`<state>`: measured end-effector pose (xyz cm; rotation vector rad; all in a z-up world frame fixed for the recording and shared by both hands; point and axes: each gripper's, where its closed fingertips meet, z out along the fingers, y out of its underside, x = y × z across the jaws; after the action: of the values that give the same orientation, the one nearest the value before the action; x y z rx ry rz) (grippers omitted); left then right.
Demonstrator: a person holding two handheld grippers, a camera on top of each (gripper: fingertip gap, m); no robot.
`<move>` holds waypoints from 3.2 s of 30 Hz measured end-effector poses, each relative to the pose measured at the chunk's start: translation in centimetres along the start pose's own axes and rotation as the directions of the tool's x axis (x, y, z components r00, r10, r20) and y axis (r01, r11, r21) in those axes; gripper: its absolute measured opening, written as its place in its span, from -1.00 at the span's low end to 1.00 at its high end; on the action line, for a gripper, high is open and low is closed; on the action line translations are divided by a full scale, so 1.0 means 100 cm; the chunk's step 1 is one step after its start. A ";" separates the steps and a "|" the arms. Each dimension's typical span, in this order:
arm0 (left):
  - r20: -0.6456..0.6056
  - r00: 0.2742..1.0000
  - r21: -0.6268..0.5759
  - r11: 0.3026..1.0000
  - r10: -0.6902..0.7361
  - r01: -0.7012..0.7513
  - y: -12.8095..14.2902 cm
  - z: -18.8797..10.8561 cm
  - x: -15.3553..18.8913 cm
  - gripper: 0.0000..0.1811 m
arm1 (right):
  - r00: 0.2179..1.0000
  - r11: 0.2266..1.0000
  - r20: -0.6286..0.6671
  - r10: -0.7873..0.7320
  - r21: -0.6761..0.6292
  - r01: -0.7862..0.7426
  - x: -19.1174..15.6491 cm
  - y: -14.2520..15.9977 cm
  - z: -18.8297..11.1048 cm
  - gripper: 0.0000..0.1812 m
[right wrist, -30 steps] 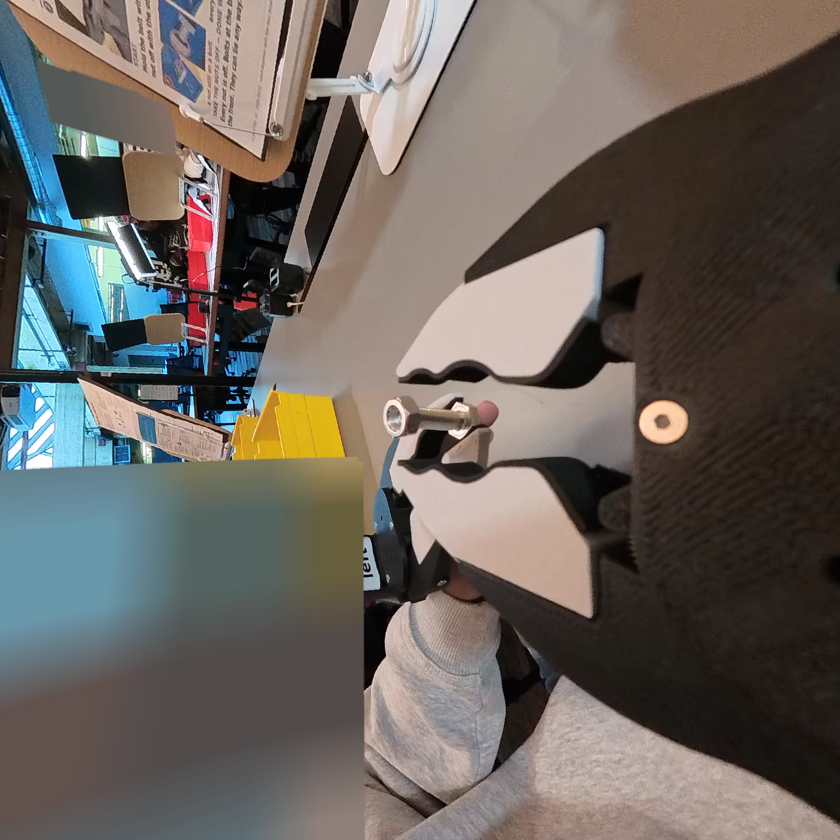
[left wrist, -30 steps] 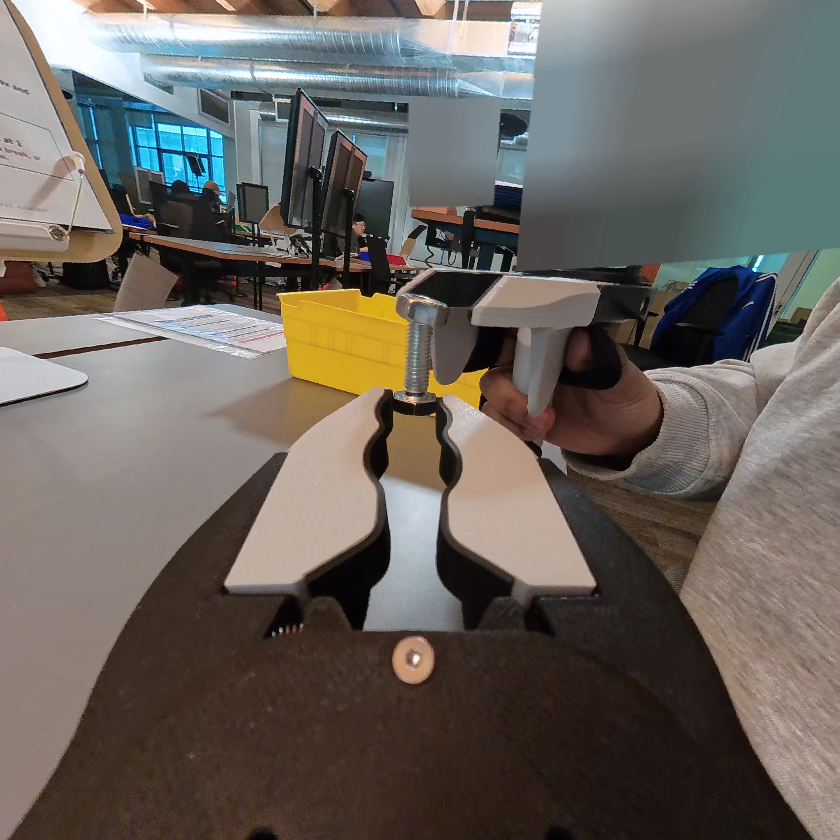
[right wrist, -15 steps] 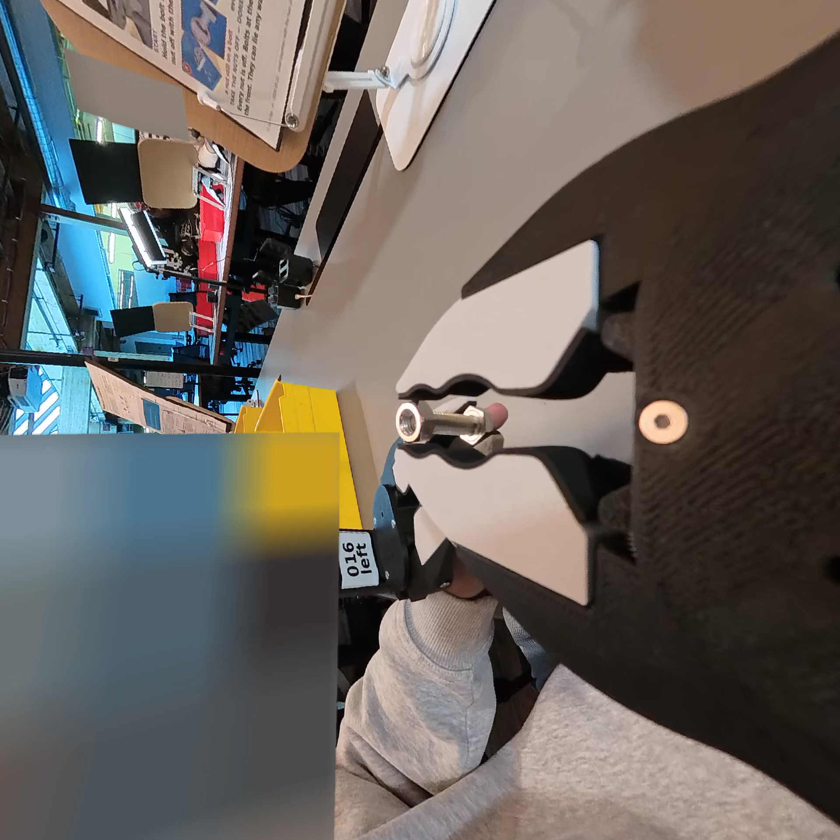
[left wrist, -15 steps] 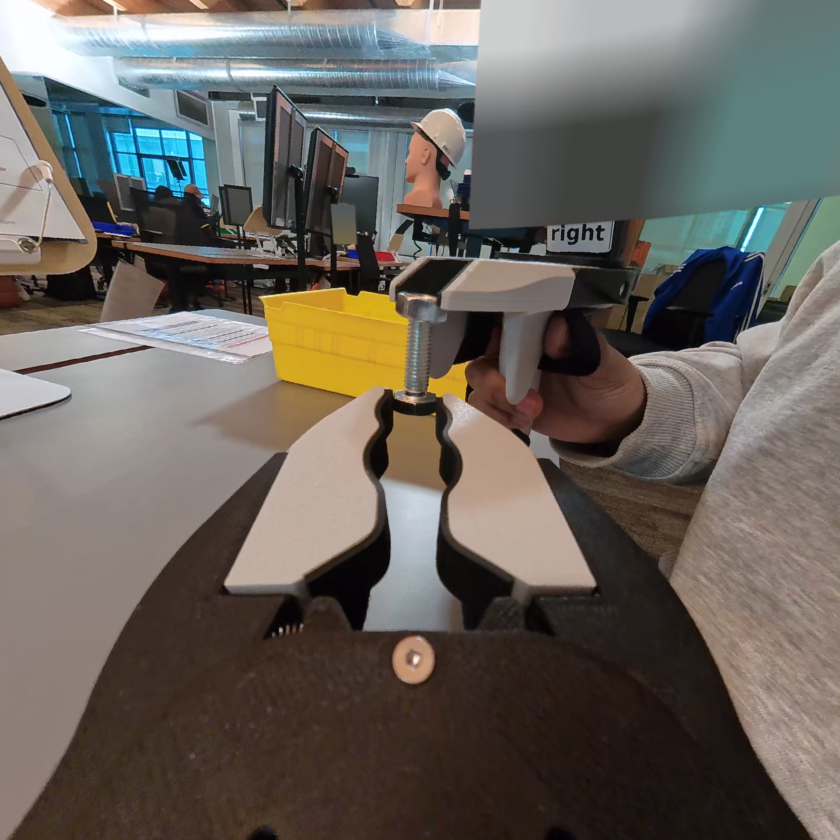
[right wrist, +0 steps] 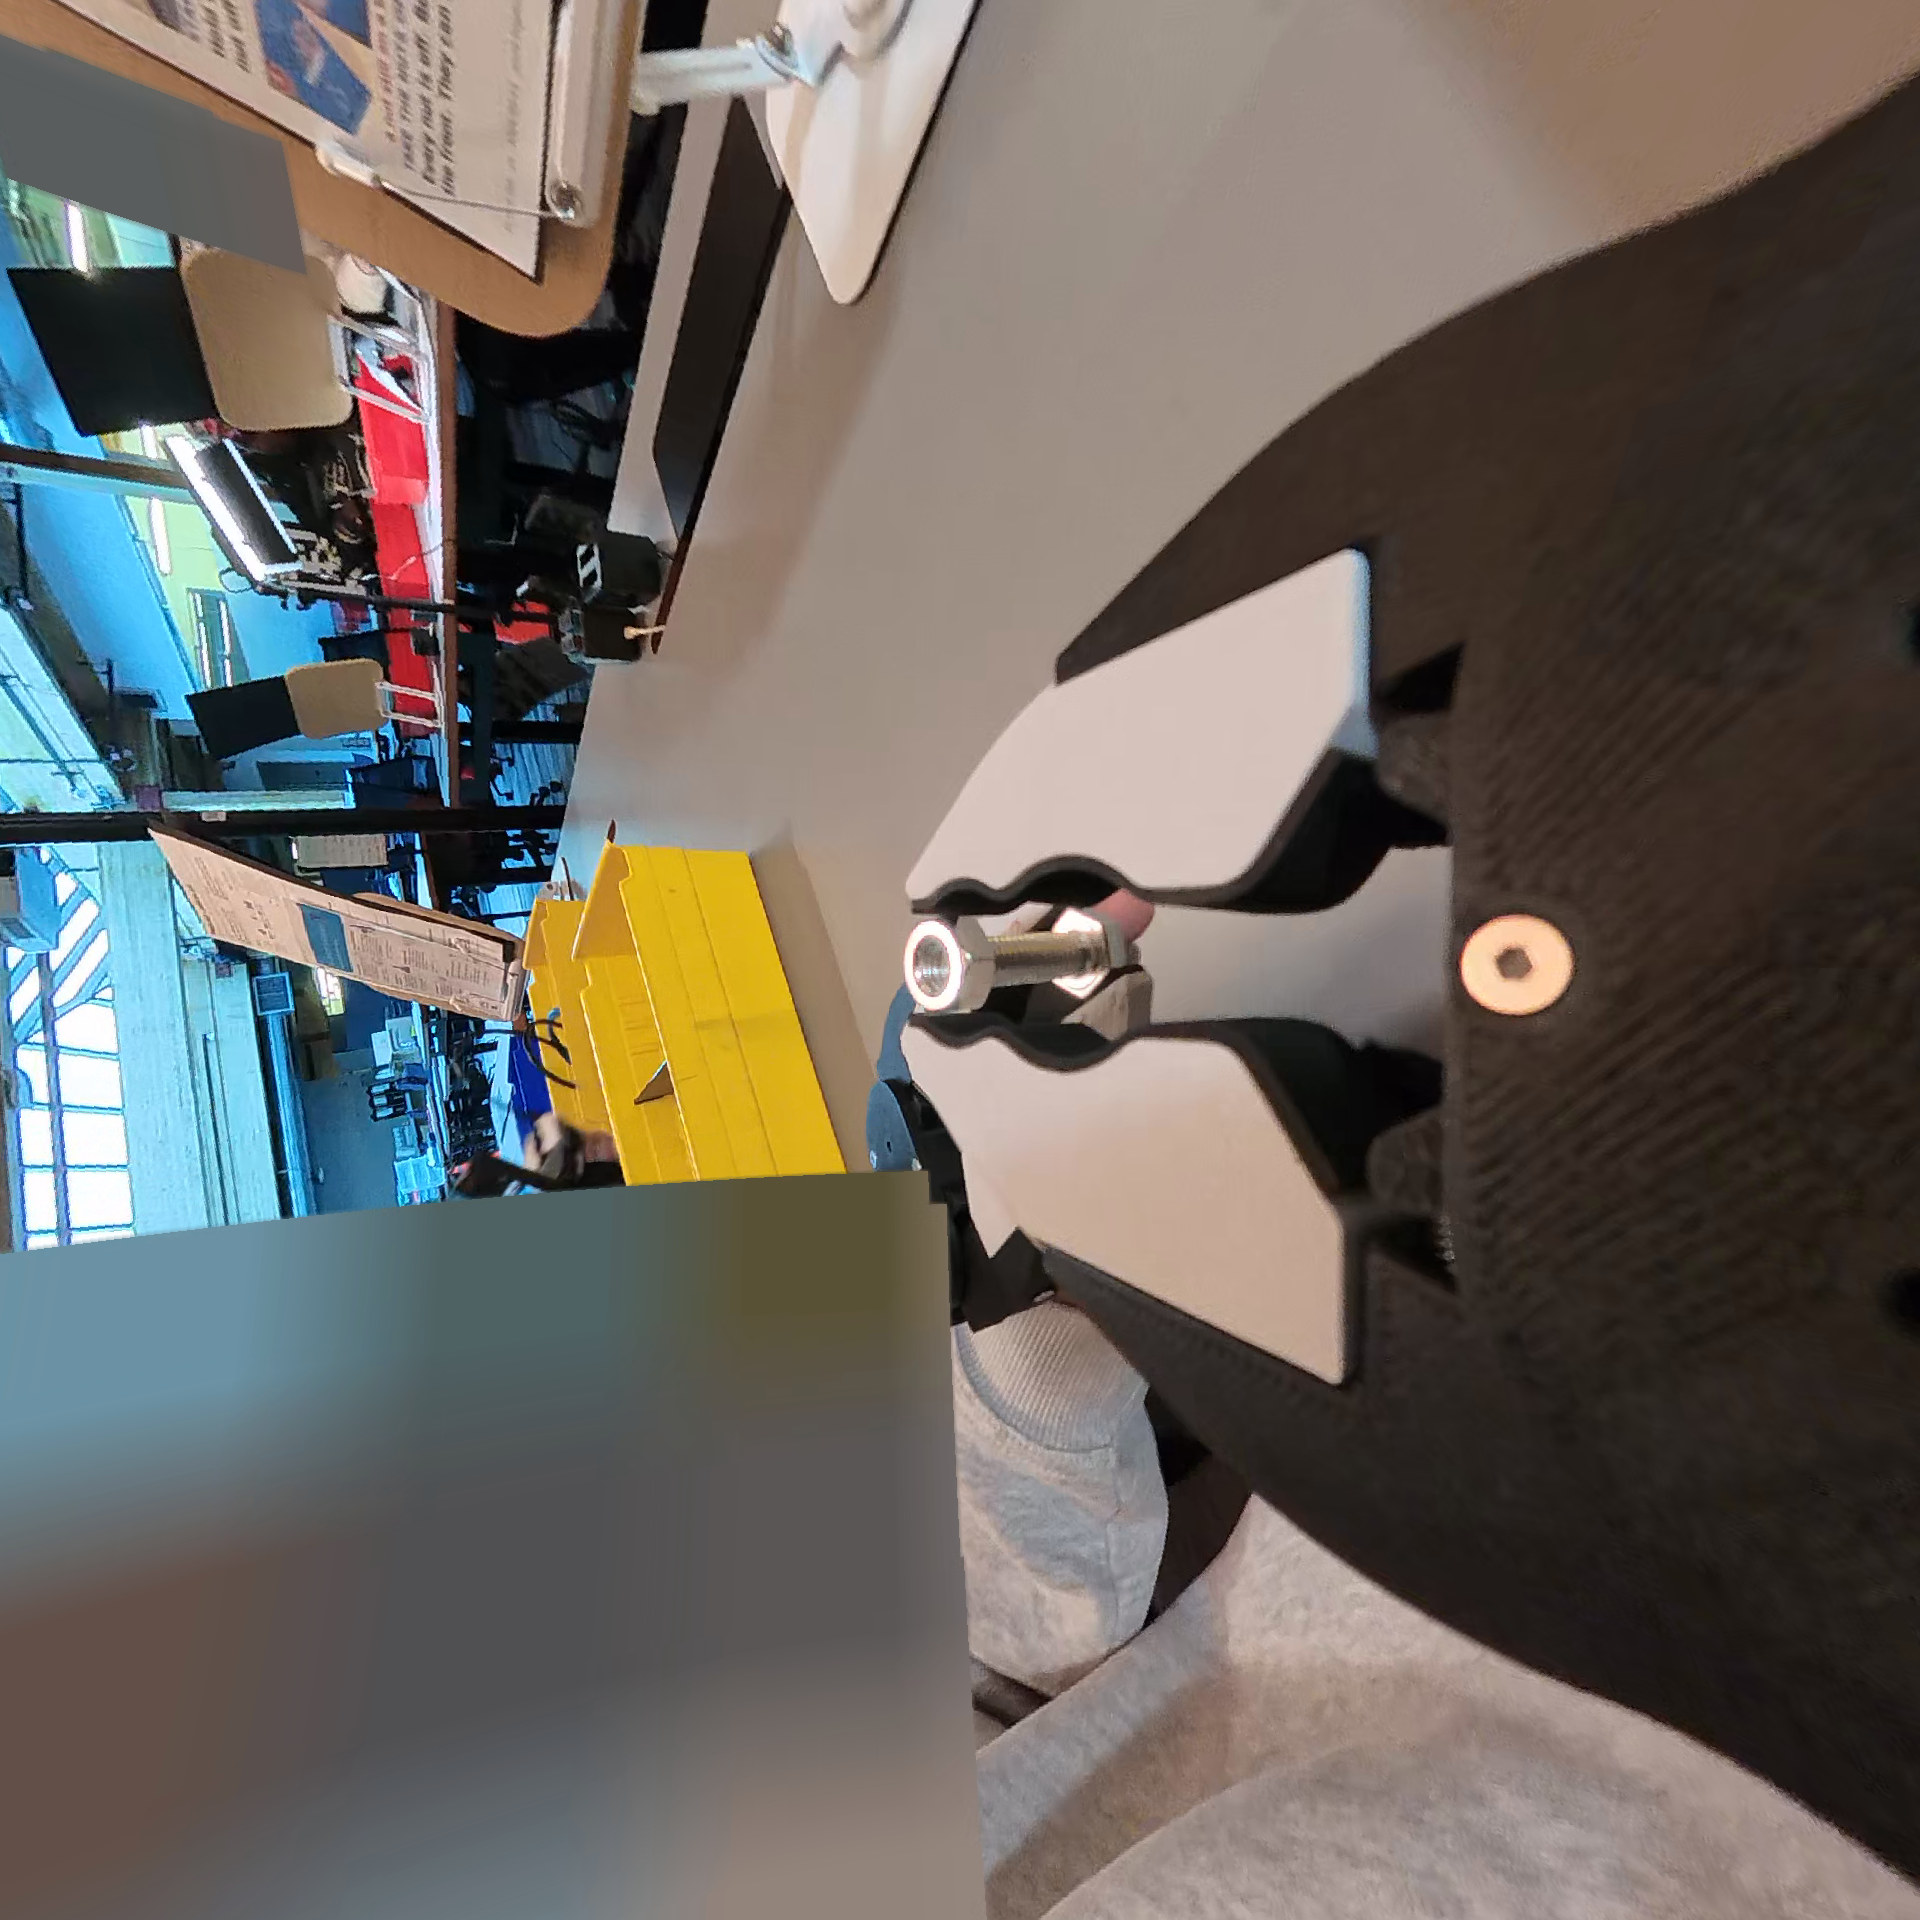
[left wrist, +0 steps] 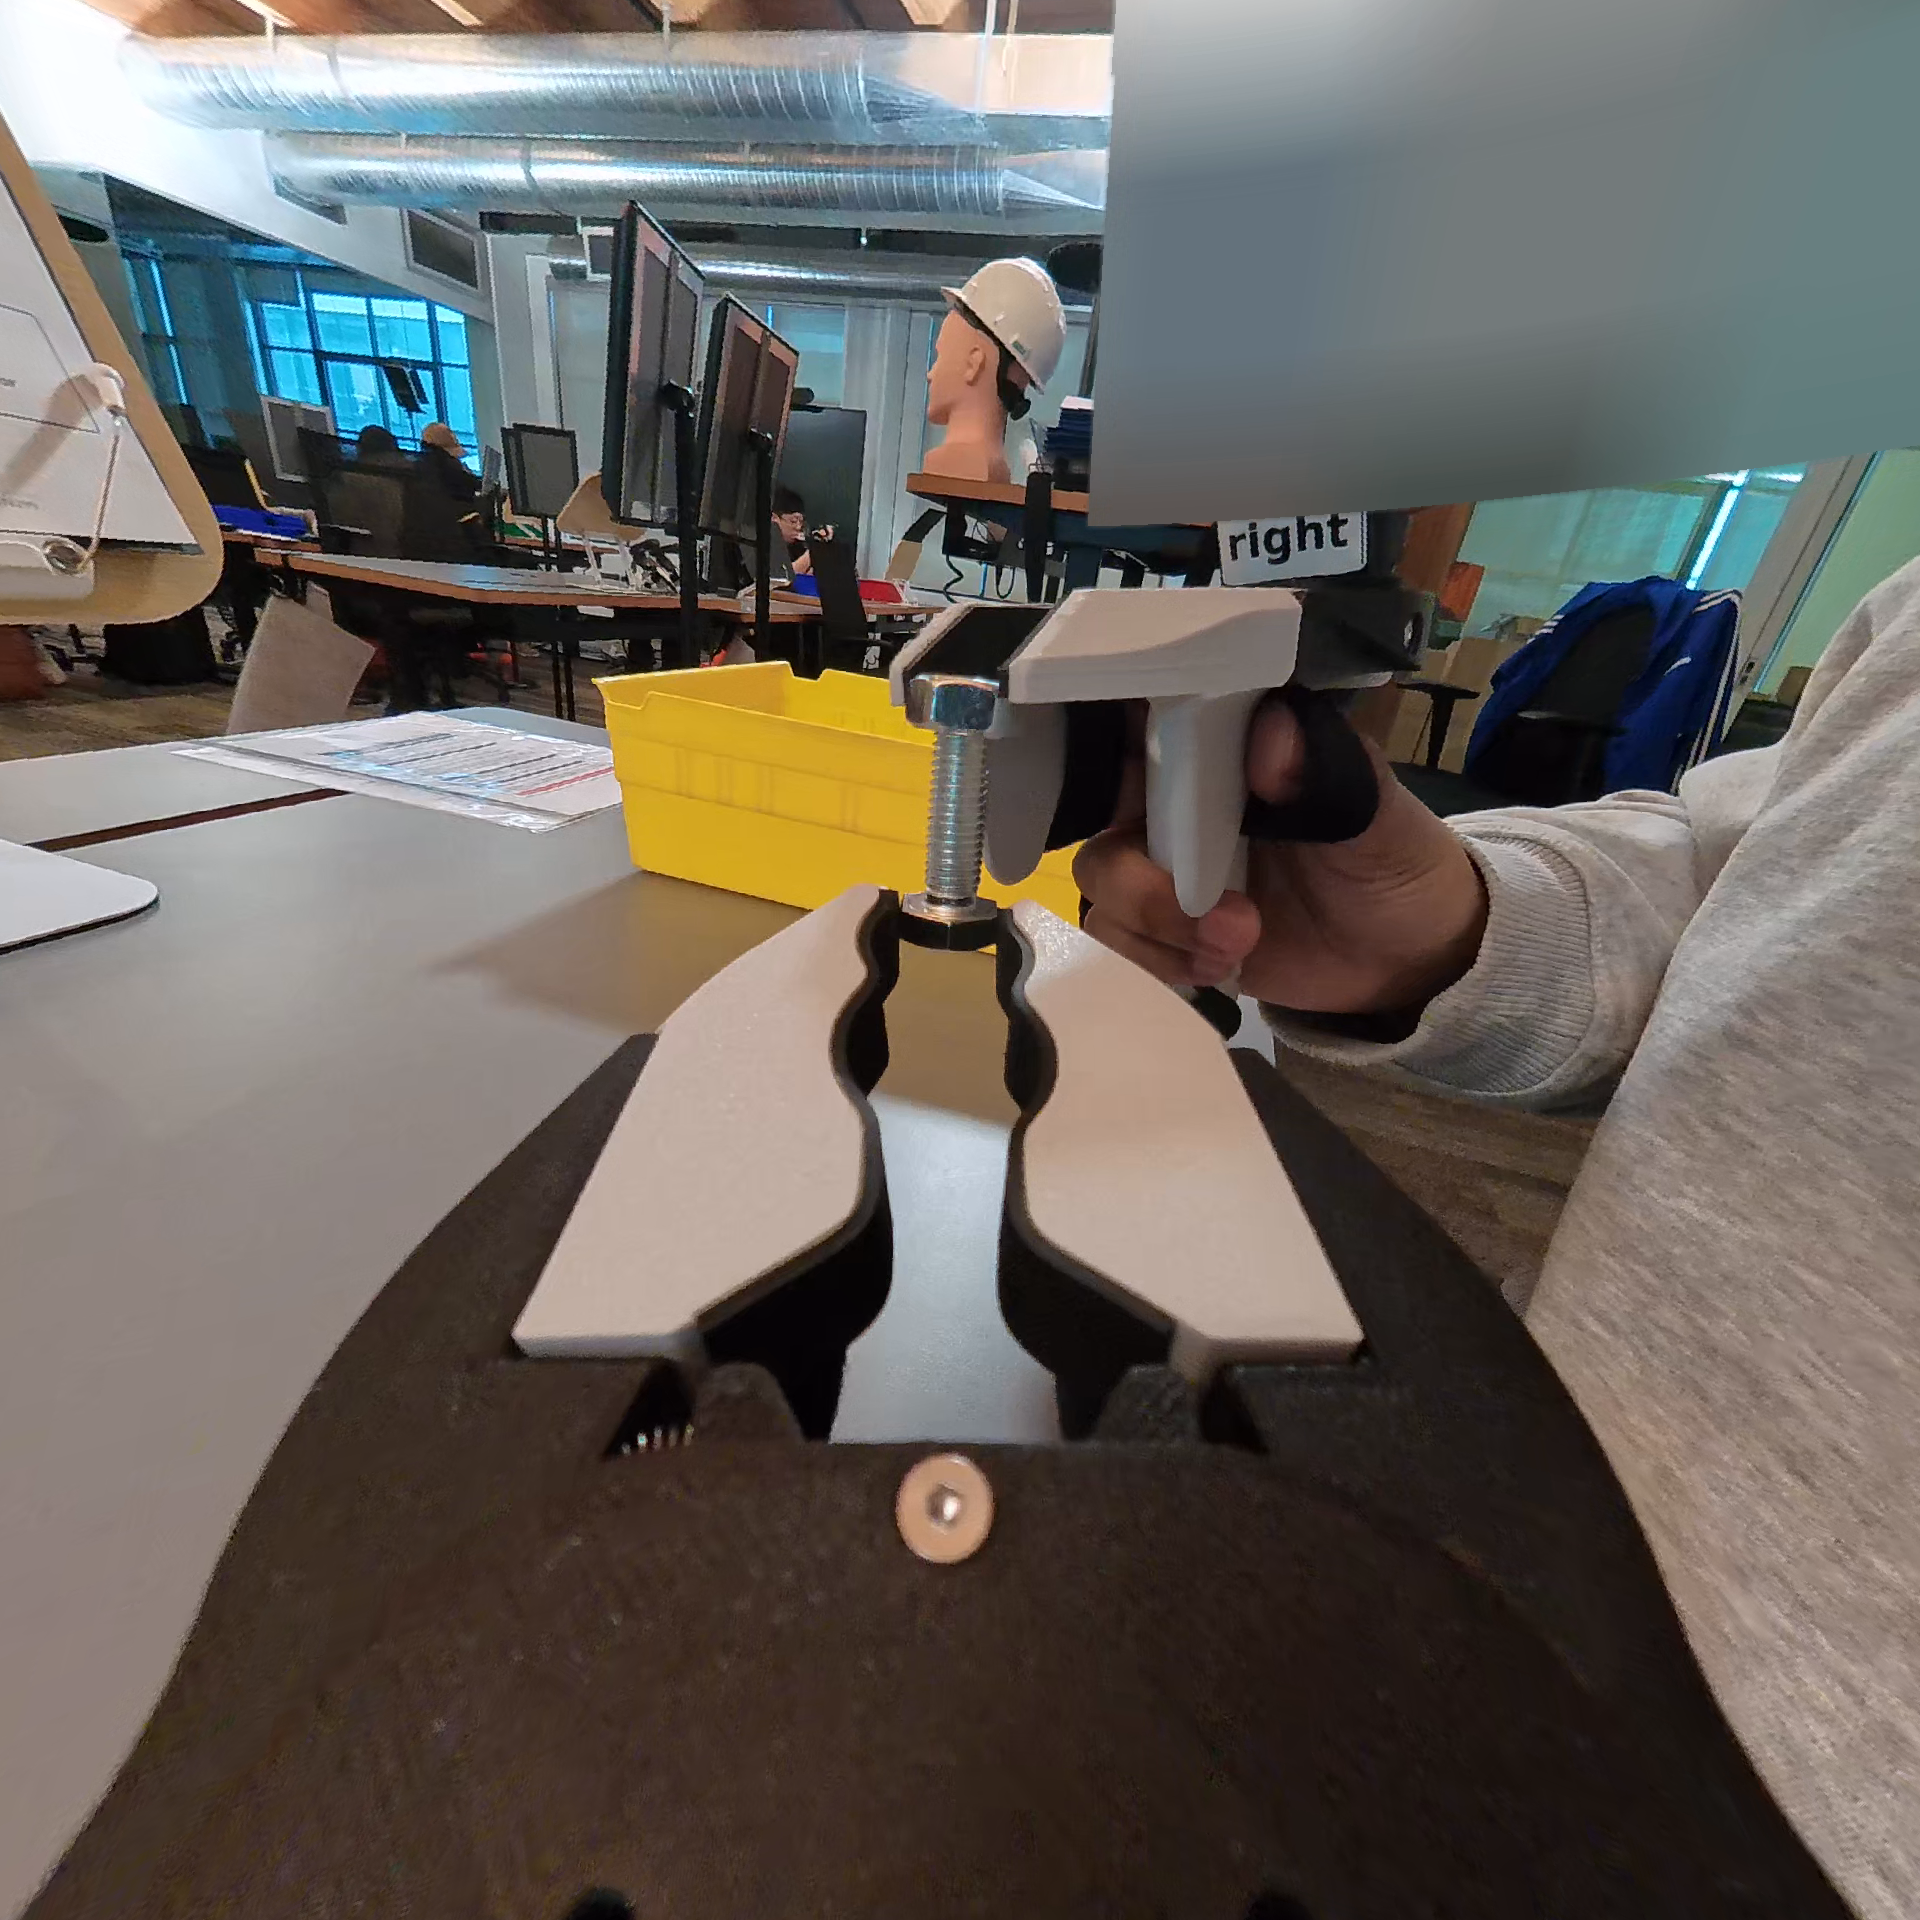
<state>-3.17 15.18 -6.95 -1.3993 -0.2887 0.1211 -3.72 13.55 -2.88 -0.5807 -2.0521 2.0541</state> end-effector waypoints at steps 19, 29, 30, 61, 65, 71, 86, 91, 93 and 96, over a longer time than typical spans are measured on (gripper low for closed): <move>0.014 0.999 0.017 0.999 -0.040 0.040 -0.002 -0.002 -0.005 -0.79 | 1.000 0.999 -0.007 -0.030 0.022 0.030 -0.002 0.002 0.000 -0.66; 0.033 0.997 0.037 0.996 -0.077 0.075 -0.005 -0.004 -0.012 -0.79 | 0.999 0.999 0.004 -0.054 0.008 0.054 -0.003 0.004 -0.001 -0.78; 0.031 0.997 0.035 0.997 -0.076 0.075 -0.004 -0.004 -0.011 -0.79 | 0.998 0.998 0.000 -0.056 0.010 0.056 -0.002 0.003 -0.001 -0.77; 0.084 0.994 0.024 0.997 -0.075 0.074 -0.002 -0.005 -0.020 -0.79 | 0.998 0.998 0.032 -0.045 0.036 0.044 -0.009 0.005 0.004 -0.64; 0.082 0.994 0.022 0.997 -0.070 0.068 -0.002 -0.004 -0.020 -0.79 | 0.997 0.997 0.024 -0.074 0.031 0.073 -0.010 0.004 0.003 -0.70; 0.089 0.993 0.023 0.997 -0.075 0.073 -0.002 -0.005 -0.021 -0.79 | 0.998 0.997 0.022 -0.063 0.040 0.062 -0.009 0.006 0.005 -0.57; 0.092 0.993 0.021 0.997 -0.071 0.069 -0.002 -0.005 -0.021 -0.79 | 0.995 0.996 0.045 -0.085 0.028 0.084 -0.016 0.009 0.007 -0.59; 0.093 0.993 0.020 0.998 -0.068 0.066 -0.002 -0.005 -0.021 -0.79 | 0.993 0.992 -0.014 -0.114 0.051 0.114 -0.009 0.004 0.005 -0.57; 0.096 0.993 0.019 0.998 -0.067 0.065 -0.002 -0.005 -0.022 -0.79 | 0.996 0.994 -0.017 -0.092 0.054 0.093 -0.007 0.005 0.005 -0.49; 0.104 0.992 0.019 0.998 -0.067 0.066 -0.002 -0.005 -0.023 -0.79 | 0.996 0.995 0.002 -0.088 0.054 0.087 -0.013 0.007 0.008 -0.45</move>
<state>-5.24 14.11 -7.12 -1.3687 -0.4202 0.1417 -2.79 12.31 -3.38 -0.4689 -1.9814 2.0554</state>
